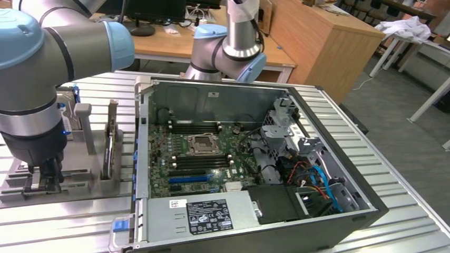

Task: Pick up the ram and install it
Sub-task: 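Pick up the ram and move it above insertion slot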

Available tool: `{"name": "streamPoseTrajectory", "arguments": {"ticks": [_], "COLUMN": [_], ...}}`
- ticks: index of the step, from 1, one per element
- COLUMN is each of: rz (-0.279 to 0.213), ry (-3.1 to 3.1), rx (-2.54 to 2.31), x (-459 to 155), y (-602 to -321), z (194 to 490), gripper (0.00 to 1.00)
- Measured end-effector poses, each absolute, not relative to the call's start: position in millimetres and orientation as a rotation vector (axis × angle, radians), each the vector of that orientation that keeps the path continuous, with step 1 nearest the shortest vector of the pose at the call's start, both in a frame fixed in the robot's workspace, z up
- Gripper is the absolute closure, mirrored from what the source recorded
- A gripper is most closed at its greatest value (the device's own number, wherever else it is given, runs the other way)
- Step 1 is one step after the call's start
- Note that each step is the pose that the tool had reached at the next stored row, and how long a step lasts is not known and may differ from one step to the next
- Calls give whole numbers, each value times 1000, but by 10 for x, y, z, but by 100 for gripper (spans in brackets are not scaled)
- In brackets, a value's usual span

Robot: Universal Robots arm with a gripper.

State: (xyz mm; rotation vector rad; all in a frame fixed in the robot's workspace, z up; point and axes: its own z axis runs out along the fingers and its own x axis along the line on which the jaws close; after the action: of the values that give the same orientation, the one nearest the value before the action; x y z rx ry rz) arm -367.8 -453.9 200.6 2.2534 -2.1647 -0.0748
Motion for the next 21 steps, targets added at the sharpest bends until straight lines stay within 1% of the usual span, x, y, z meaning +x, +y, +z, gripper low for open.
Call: {"name": "streamPoseTrajectory", "arguments": {"ticks": [21], "rz": [-75], "ry": [-2165], "rx": [2253], "x": [-3663], "y": [-4542], "z": [2006], "gripper": [70]}}
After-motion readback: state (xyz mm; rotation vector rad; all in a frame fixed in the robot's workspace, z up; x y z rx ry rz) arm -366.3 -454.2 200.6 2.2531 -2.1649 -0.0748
